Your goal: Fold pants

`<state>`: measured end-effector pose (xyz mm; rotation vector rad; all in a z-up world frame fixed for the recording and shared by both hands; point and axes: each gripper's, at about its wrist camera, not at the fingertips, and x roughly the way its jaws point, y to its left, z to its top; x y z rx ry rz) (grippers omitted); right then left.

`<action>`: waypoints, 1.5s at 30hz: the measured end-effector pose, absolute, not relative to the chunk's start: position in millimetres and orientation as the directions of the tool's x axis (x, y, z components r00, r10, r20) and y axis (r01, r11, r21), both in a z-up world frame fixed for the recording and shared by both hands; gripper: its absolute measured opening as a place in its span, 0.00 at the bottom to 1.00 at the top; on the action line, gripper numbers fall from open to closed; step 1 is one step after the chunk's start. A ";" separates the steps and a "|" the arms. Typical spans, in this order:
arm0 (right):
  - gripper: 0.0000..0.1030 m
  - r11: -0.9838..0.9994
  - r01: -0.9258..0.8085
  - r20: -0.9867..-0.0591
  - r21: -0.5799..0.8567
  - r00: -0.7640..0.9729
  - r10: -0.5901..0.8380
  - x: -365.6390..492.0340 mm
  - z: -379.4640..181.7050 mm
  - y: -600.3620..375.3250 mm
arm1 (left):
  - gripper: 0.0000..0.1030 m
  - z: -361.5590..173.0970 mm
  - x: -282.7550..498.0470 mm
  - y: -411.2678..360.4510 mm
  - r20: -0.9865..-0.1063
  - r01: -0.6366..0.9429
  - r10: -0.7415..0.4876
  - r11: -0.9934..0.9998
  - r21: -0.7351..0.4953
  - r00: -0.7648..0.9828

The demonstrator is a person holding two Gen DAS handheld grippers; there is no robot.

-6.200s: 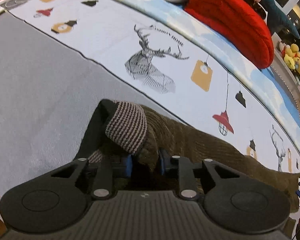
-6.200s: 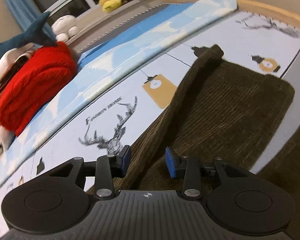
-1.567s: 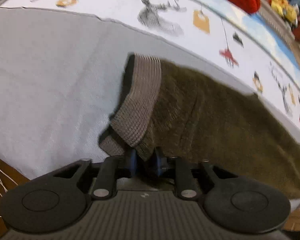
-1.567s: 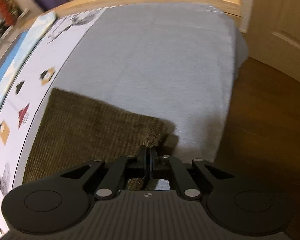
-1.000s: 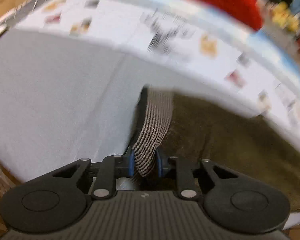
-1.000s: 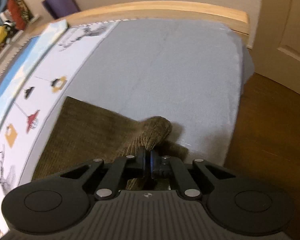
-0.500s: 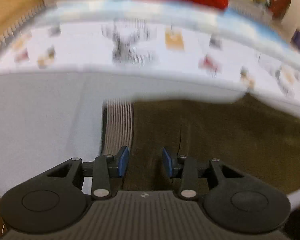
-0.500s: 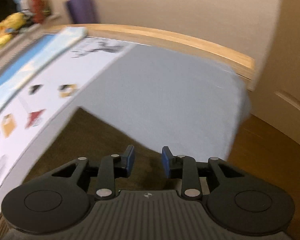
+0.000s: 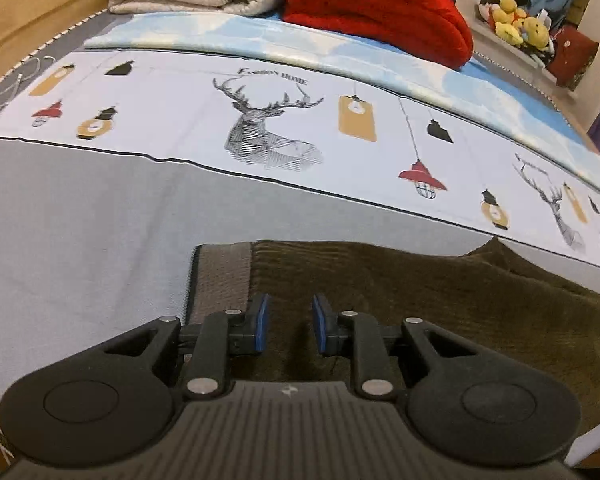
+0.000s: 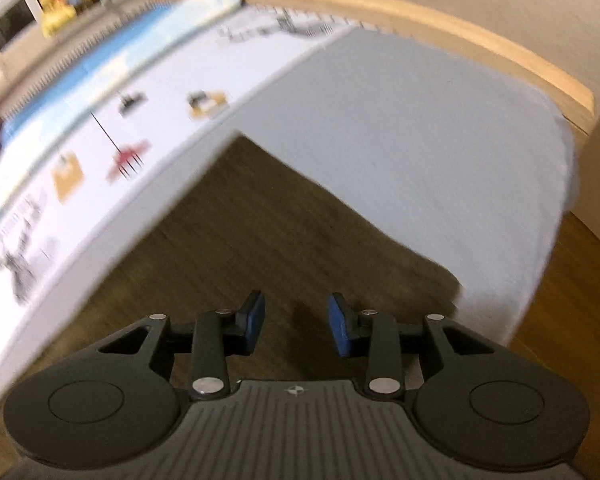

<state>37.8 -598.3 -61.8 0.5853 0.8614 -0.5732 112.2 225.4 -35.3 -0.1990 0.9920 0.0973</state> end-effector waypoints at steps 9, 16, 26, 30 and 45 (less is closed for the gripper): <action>0.47 0.685 0.613 -0.736 0.394 0.657 -0.164 86.7 -64.6 -586.2 | 0.27 -70.0 137.8 213.8 -0.928 -0.235 0.140 0.970 0.059 0.344; 0.49 0.668 0.638 -0.762 0.383 0.627 -0.161 139.2 -86.7 -582.5 | 0.31 -71.7 142.8 204.8 -0.926 -0.162 0.165 0.980 0.114 0.341; 0.04 0.639 0.753 -0.814 0.153 0.463 -0.351 191.3 -108.1 -577.7 | 0.32 -70.0 143.4 207.5 -0.932 -0.140 0.146 0.985 0.105 0.332; 0.03 0.537 0.806 -0.757 0.250 0.508 -0.410 181.9 -92.5 -588.5 | 0.32 -69.1 144.8 204.5 -0.932 -0.134 0.150 0.985 0.111 0.330; 0.16 0.946 0.176 -0.610 0.272 0.792 0.028 214.9 -33.4 -401.3 | 0.31 -74.9 142.2 209.9 -0.956 -0.125 0.115 0.989 0.083 0.271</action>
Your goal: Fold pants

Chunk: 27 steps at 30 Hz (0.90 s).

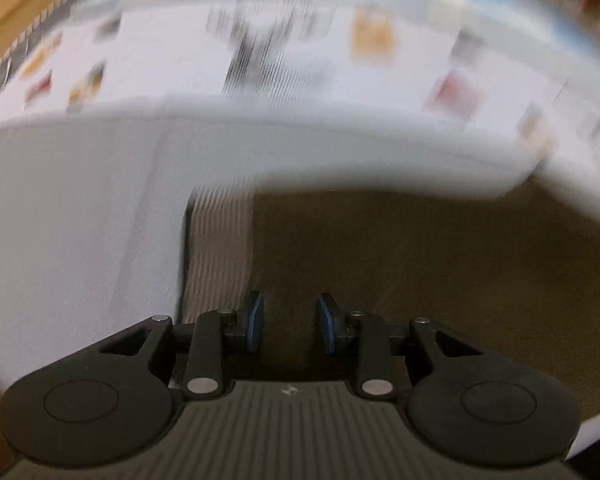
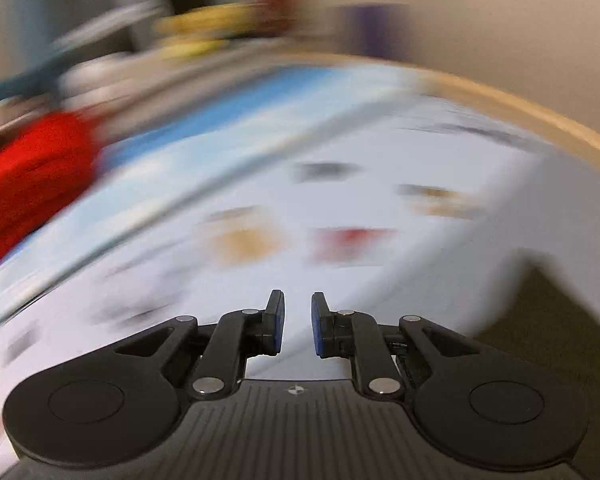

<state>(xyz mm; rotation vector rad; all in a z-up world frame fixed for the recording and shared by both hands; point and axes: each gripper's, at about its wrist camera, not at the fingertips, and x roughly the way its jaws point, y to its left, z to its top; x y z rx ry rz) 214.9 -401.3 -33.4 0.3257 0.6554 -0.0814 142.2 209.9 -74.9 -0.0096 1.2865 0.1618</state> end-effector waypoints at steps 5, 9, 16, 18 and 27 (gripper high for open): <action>0.16 0.873 -0.288 -0.596 0.394 0.642 0.482 224.1 -42.9 -276.8 | 0.33 -73.3 140.3 203.0 -0.949 -0.102 0.133 0.989 0.108 0.286; 0.16 0.804 -0.368 -0.628 0.468 0.502 0.595 230.6 -67.8 -212.0 | 0.33 -74.2 140.8 203.0 -0.949 -0.109 0.139 0.988 0.113 0.284; 0.38 0.771 -0.411 -0.684 0.486 0.371 0.629 244.4 -97.3 -161.1 | 0.34 -77.9 141.7 202.3 -0.949 -0.094 0.142 0.988 0.120 0.283; 0.39 0.764 -0.418 -0.701 0.492 0.330 0.632 249.6 -104.9 -155.0 | 0.34 -78.0 142.4 203.1 -0.950 -0.095 0.138 0.989 0.115 0.282; 0.08 0.749 -0.490 -0.655 0.446 0.392 0.646 266.1 -93.0 -130.9 | 0.35 -77.9 143.5 204.5 -0.951 -0.099 0.131 0.989 0.108 0.280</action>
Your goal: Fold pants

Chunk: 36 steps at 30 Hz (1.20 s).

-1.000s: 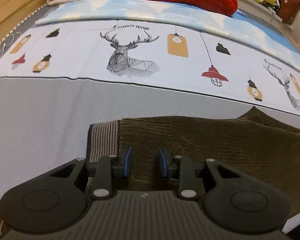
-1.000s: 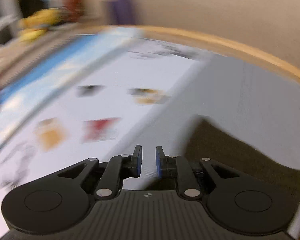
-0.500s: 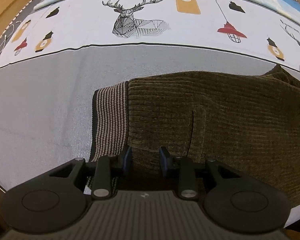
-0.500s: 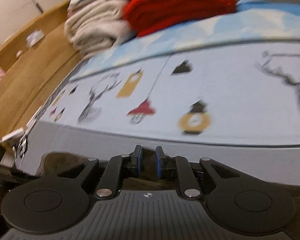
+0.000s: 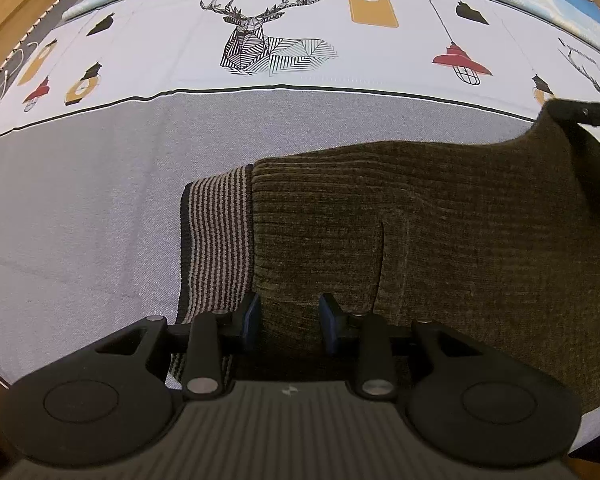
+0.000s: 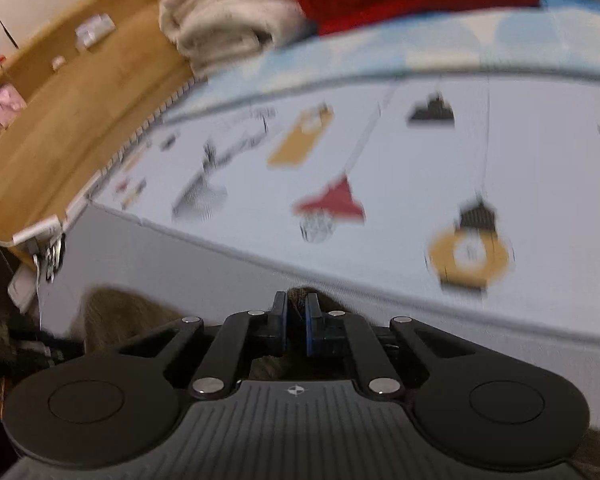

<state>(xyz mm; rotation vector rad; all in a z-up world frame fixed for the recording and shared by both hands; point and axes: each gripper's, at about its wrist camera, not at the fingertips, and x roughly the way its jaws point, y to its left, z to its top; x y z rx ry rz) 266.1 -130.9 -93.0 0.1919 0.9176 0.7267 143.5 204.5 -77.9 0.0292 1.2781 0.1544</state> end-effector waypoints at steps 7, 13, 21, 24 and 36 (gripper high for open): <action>0.08 0.817 -0.539 -0.711 0.206 0.491 0.503 256.0 -104.8 -105.9 | 0.36 -76.2 142.7 205.9 -0.951 -0.108 0.129 0.989 0.102 0.282; 0.09 0.934 -0.326 -0.664 0.144 0.668 0.335 264.6 -80.9 -150.7 | 0.36 -48.5 137.0 220.7 -0.898 -0.188 0.111 0.982 0.032 0.426; 0.10 0.920 -0.362 -0.612 0.147 0.698 0.372 230.7 -33.5 -228.0 | 0.36 -49.7 141.1 234.2 -0.908 -0.248 0.069 0.968 -0.039 0.413; 0.10 0.945 -0.281 -0.617 0.168 0.718 0.323 216.6 -18.7 -267.4 | 0.31 -62.0 146.5 230.7 -0.935 -0.246 0.137 0.968 0.056 0.326; 0.27 0.941 0.237 -0.666 0.242 0.746 -0.017 103.7 -6.1 -457.1 | 0.42 -27.2 119.0 125.0 -0.842 0.092 -0.017 0.995 0.038 0.539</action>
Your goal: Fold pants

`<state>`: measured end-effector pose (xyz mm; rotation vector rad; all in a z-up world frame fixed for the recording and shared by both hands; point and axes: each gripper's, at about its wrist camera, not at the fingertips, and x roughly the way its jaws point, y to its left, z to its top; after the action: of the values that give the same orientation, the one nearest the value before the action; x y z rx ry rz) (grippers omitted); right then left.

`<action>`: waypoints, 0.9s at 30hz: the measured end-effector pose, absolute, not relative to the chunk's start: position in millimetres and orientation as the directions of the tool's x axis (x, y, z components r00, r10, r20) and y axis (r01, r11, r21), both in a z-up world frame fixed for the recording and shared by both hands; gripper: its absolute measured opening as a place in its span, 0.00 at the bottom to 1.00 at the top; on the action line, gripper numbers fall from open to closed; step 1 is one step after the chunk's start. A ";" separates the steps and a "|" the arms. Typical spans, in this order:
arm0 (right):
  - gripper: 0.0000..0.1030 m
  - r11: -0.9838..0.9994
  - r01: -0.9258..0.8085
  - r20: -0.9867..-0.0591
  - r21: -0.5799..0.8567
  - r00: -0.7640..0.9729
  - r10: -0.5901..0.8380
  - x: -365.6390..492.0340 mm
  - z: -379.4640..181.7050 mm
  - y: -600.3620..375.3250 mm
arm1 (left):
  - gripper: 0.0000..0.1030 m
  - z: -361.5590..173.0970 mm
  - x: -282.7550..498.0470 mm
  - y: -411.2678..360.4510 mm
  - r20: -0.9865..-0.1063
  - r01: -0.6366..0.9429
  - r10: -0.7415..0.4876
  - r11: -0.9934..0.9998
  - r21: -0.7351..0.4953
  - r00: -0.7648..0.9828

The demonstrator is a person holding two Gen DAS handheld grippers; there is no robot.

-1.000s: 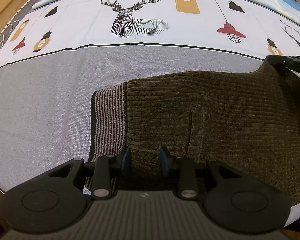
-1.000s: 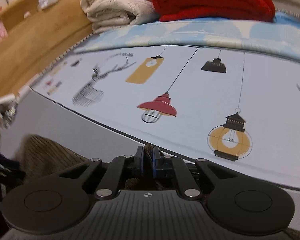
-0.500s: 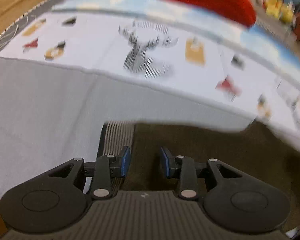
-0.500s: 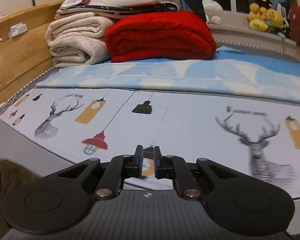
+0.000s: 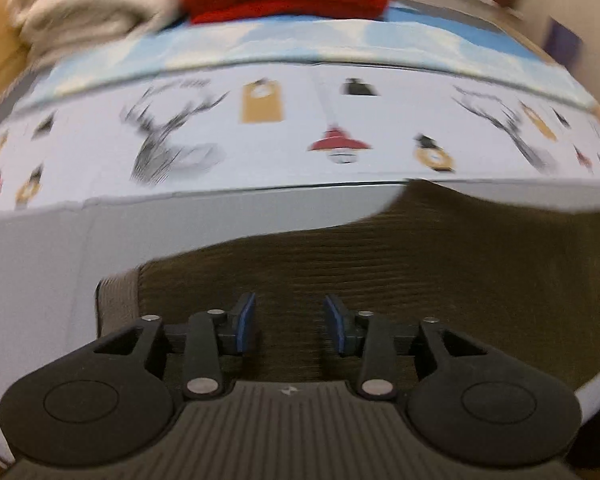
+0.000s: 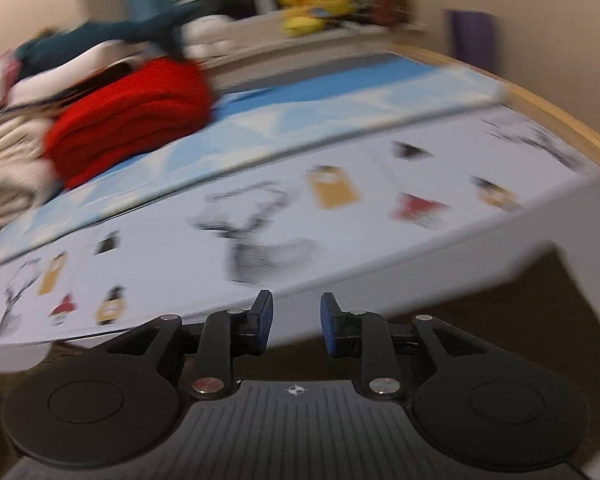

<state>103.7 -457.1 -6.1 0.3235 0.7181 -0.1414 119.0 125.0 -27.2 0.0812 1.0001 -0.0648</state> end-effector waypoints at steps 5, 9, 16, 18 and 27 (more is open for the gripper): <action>0.27 0.883 0.391 -0.675 0.258 0.727 -0.125 51.7 -9.7 -515.8 | 0.55 -8.9 101.2 85.5 -0.789 0.105 -0.043 0.994 0.027 0.613; 0.27 0.854 0.466 -0.706 0.230 0.684 -0.183 19.9 -18.6 -546.0 | 0.55 -7.3 87.9 56.4 -0.774 0.090 -0.035 0.996 0.029 0.632; 0.27 0.769 0.583 -0.762 0.262 0.614 -0.206 -14.2 -41.0 -588.0 | 0.60 -2.9 74.9 23.4 -0.762 0.122 -0.086 0.993 -0.010 0.642; 0.27 0.735 0.620 -0.786 0.276 0.585 -0.199 -19.3 -50.5 -599.2 | 0.60 -6.0 76.7 18.7 -0.767 0.133 -0.088 0.991 -0.004 0.636; 0.37 0.398 0.833 -0.866 0.386 0.476 -0.157 -51.4 -98.7 -656.5 | 0.60 -24.3 93.7 16.1 -0.803 0.141 -0.066 0.990 0.023 0.593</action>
<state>-51.4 -656.5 -98.7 0.9550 0.8512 -0.7325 93.7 16.1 -24.3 0.0873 0.9291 -0.1203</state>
